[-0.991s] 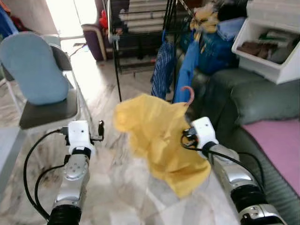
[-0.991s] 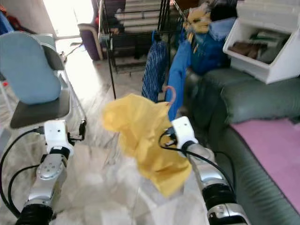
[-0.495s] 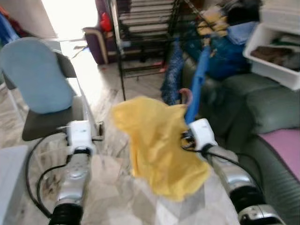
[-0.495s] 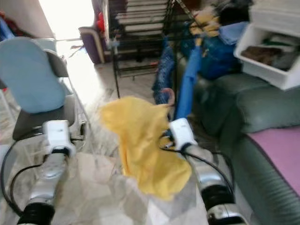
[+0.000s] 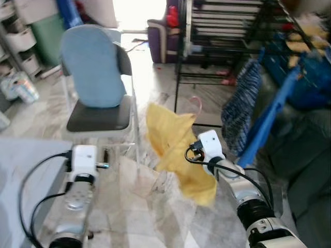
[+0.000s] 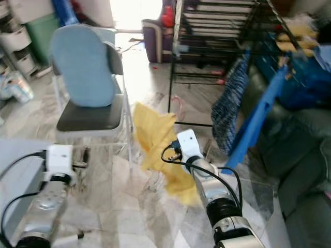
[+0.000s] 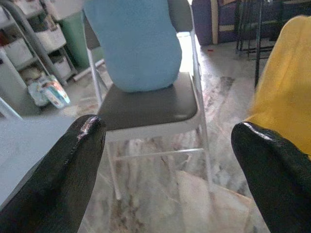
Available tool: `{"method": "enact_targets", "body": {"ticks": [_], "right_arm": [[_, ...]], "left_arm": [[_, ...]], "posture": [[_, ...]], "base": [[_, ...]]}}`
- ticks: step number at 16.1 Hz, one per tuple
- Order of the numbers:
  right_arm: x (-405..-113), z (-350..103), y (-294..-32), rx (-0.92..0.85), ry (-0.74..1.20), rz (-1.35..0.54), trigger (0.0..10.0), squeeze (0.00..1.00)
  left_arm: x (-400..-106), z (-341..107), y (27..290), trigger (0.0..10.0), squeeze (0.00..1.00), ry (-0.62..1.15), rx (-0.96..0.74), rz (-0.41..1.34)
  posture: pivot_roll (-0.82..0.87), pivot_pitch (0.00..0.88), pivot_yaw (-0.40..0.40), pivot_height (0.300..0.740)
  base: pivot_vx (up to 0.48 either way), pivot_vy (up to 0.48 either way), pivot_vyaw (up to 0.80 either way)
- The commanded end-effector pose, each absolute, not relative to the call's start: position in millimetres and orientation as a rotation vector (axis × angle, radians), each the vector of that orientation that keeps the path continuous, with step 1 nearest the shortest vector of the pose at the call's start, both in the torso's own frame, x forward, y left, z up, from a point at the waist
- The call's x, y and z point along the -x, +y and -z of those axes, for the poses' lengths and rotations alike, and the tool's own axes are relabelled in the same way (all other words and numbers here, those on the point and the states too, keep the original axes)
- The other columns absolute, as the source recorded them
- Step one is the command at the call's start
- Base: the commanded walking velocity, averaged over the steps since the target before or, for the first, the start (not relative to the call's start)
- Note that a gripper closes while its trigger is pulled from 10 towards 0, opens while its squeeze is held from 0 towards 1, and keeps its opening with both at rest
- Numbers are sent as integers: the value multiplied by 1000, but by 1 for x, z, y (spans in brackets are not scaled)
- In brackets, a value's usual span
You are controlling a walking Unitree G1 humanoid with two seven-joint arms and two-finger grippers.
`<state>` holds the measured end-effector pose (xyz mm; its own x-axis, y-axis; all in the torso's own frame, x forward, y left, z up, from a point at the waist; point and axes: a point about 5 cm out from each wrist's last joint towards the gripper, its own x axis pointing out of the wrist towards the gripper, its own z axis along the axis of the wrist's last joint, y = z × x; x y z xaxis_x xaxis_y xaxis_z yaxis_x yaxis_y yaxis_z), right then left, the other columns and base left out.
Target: Hang hanger
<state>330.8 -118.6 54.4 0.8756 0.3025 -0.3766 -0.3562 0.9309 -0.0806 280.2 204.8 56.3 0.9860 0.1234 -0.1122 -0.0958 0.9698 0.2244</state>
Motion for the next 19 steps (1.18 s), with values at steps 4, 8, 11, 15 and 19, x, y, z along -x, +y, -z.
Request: {"method": "enact_targets", "body": {"ticks": [4, 8, 11, 15, 19], "right_arm": [[-345, -75, -132, 174, 244, -167, 10000, 0], [-340, -75, -157, 205, 219, -20, 10000, 0], [-336, -69, -164, 201, 259, 4, 10000, 0], [-325, -78, -162, 153, 218, -67, 10000, 0], [-305, -86, -160, -18, 99, -130, 10000, 0]], "left_arm": [[-292, -74, 199, 10000, 0, 53, -185, -72], [-293, -83, 193, 10000, 0, 9, -162, -44], [-293, -82, 191, 10000, 0, 6, -134, -46], [-276, -83, 207, 10000, 0, 11, -130, -77], [-246, -76, 219, 10000, 0, 42, -90, -109]], "posture": [[4, 0, -13, 740], [-24, 0, -7, 740], [-35, 0, -8, 740], [-55, 0, -1, 740], [-51, 0, -16, 740]], "base": [[0, 0, 0], [61, 0, -600], [310, 0, -267], [338, 0, 0], [337, 0, 0]]}}
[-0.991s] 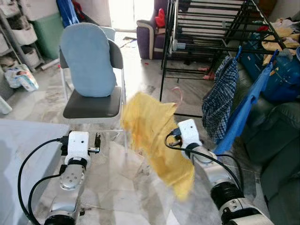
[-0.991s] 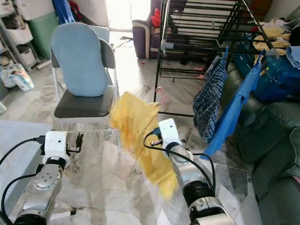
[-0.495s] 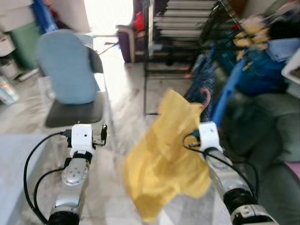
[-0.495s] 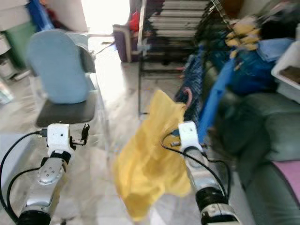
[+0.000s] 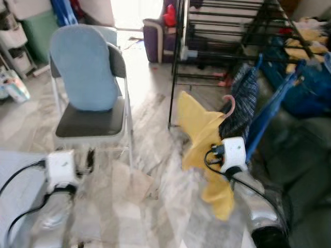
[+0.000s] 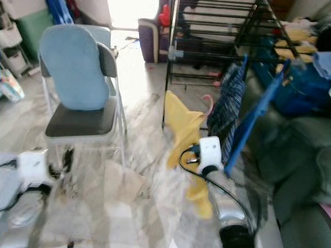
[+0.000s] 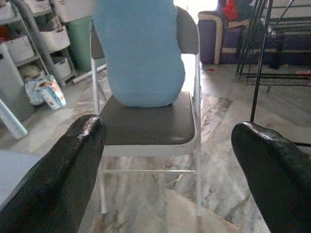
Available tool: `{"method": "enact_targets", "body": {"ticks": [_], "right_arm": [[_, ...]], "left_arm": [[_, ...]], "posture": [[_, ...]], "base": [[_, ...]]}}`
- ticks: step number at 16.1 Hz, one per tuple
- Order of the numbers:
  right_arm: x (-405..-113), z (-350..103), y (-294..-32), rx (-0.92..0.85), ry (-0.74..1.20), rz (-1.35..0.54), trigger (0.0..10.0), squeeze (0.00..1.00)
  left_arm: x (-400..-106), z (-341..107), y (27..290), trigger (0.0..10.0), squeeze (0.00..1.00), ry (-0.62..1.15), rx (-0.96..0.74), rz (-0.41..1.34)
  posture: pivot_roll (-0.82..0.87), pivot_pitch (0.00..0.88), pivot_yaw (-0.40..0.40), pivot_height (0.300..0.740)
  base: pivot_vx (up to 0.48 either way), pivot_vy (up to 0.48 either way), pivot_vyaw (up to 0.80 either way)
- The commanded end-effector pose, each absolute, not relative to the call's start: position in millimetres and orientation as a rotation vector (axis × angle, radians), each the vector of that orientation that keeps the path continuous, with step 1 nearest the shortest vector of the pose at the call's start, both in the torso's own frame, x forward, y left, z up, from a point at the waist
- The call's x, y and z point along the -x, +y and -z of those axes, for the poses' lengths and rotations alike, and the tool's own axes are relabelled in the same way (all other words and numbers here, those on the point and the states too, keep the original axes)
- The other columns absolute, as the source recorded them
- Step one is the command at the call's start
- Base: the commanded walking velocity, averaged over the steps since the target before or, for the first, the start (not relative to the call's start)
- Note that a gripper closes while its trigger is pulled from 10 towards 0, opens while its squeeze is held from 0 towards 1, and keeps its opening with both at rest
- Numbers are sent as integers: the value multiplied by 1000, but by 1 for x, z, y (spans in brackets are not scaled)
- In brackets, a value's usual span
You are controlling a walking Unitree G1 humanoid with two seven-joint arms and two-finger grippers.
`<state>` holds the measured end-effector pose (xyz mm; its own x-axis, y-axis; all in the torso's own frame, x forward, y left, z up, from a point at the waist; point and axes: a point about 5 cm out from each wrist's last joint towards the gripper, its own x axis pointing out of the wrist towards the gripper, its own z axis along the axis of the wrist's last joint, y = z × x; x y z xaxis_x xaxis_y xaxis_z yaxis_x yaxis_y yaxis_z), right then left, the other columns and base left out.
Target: Hang hanger
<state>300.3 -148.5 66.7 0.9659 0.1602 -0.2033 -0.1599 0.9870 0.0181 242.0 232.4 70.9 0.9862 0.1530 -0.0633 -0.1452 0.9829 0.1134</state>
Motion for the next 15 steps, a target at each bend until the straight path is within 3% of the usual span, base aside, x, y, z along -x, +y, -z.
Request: {"method": "enact_targets", "body": {"ticks": [1, 3, 10, 15], "right_arm": [[-304, -86, -159, -25, 92, -123, 10000, 0], [-304, -83, -155, -16, 110, -125, 10000, 0], [-310, -76, -156, -37, 151, -114, 10000, 0], [-314, -63, -155, 14, 272, -111, 10000, 0]], "left_arm": [[-243, -71, 216, 10000, 0, 59, -82, -113], [-242, -62, 210, 10000, 0, 104, -48, -135], [-246, -53, 208, 10000, 0, 170, -3, -144], [-259, -58, 205, 10000, 0, 160, -13, -91]], "posture": [[-52, 0, -16, 740], [-61, 0, -17, 740], [-63, 0, -27, 740], [-70, 0, -21, 740]], "base": [[334, 0, 0], [324, 0, 0], [0, 0, 0], [422, 0, 0]]}}
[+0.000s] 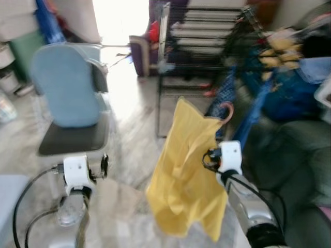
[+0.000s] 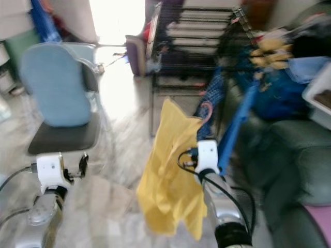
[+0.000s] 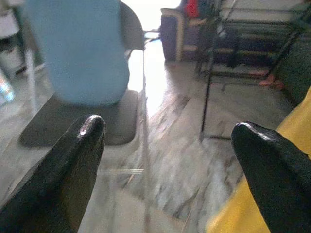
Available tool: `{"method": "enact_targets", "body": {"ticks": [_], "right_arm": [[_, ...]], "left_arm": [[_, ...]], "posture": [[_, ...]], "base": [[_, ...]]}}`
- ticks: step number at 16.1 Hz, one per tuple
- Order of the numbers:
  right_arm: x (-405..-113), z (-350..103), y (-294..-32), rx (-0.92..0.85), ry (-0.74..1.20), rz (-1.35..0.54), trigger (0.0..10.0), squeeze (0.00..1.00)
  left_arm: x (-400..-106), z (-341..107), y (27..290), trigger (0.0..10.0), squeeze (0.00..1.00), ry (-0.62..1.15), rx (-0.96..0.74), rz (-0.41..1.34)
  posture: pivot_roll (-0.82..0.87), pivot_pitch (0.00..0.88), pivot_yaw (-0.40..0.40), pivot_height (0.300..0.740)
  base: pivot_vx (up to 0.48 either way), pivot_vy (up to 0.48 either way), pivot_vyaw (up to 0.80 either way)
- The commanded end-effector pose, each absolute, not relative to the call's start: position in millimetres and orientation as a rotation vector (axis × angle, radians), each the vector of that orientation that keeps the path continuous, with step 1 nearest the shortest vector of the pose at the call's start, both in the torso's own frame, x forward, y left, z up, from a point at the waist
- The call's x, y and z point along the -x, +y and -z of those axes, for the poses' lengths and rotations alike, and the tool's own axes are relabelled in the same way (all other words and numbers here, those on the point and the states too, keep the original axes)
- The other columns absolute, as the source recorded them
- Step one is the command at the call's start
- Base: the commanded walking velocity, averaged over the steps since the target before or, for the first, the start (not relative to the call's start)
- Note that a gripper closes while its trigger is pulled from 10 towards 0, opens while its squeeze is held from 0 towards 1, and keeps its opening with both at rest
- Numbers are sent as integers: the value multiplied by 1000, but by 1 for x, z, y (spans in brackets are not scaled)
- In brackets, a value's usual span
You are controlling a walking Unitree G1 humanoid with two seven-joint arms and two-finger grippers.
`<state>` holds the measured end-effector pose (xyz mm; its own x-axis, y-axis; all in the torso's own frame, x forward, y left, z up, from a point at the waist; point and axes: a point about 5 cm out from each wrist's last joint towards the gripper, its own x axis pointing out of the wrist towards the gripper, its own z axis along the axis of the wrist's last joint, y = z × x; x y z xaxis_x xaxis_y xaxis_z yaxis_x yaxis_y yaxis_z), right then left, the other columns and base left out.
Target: Hang hanger
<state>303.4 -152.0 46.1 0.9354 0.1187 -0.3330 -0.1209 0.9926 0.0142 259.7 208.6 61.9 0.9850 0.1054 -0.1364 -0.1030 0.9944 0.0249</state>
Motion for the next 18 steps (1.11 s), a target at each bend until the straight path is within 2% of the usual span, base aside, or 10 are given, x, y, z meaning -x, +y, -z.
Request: {"method": "enact_targets", "body": {"ticks": [1, 3, 14, 18], "right_arm": [[-314, -63, -155, 14, 269, -109, 10000, 0], [-314, -64, -154, 20, 271, -106, 10000, 0], [-319, -67, -146, 51, 239, -151, 10000, 0], [-320, -66, -148, 71, 251, -123, 10000, 0]], "left_arm": [[-260, -59, 205, 10000, 0, 158, -16, -89], [-262, -59, 205, 10000, 0, 157, -18, -89], [-267, -59, 212, 10000, 0, 161, -36, -133], [-270, -56, 208, 10000, 0, 180, -51, -101]], "posture": [[-71, 0, -21, 740], [-70, 0, -18, 740], [-65, 0, -13, 740], [-69, 0, -7, 740]], "base": [[458, 0, 0], [446, 0, 0], [376, 296, 0], [475, 0, 0]]}}
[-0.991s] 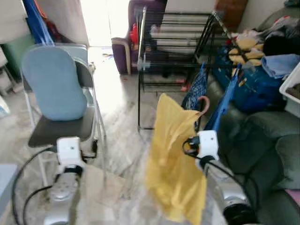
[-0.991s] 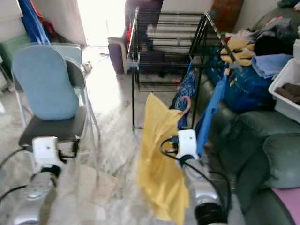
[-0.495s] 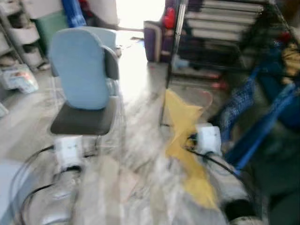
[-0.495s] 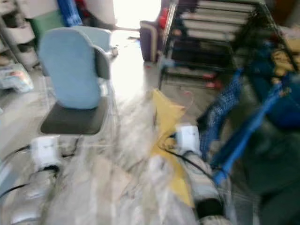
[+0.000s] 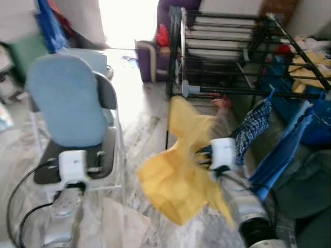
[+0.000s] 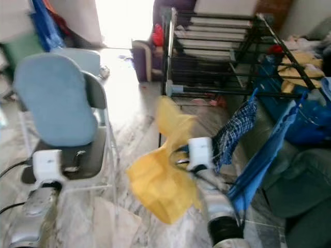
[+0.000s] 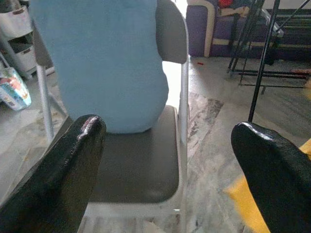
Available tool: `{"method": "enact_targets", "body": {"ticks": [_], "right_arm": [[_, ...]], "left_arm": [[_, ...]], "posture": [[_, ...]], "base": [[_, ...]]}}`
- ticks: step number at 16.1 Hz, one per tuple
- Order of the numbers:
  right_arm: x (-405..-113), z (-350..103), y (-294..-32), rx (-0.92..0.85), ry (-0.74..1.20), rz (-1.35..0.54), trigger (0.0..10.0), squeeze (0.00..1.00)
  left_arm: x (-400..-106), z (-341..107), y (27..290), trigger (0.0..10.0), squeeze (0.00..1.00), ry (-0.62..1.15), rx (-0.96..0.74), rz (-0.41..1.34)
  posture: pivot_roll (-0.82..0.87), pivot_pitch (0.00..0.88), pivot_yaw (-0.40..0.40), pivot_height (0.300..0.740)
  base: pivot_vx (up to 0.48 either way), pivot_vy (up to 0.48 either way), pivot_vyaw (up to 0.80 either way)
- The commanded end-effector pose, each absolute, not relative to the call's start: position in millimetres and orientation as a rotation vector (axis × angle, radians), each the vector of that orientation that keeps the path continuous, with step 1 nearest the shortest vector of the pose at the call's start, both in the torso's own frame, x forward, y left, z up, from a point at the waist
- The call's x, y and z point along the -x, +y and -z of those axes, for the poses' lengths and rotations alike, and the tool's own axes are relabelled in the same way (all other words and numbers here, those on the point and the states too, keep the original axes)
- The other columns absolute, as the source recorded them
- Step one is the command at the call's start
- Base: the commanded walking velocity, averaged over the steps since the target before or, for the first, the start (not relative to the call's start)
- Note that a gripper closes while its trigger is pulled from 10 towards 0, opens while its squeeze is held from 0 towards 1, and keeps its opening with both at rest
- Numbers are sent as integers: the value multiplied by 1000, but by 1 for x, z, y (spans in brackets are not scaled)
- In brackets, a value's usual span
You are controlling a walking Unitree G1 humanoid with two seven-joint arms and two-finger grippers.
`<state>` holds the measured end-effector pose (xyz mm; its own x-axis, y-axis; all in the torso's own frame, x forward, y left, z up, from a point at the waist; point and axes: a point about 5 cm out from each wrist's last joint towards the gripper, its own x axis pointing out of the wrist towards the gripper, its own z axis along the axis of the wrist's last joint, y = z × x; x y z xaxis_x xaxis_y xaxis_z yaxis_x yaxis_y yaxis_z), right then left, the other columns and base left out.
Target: Hang hanger
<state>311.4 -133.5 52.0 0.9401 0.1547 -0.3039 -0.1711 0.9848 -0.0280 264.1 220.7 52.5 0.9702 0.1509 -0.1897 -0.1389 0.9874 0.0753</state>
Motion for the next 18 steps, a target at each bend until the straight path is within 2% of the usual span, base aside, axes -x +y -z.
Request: {"method": "enact_targets", "body": {"ticks": [1, 10, 18], "right_arm": [[-320, -65, -149, 85, 264, -106, 10000, 0], [-326, -68, -149, 144, 254, -84, 10000, 0], [-327, -64, -141, 205, 296, -116, 10000, 0]], "left_arm": [[-271, -56, 206, 10000, 0, 184, -56, -93], [-274, -54, 202, 10000, 0, 190, -59, -74], [-275, -52, 199, 10000, 0, 201, -40, -52]], "posture": [[-70, 0, -6, 740], [-69, 0, -5, 740], [-74, 0, -3, 740]], "base": [[480, 0, 0], [472, 0, 0], [0, 0, 0]]}}
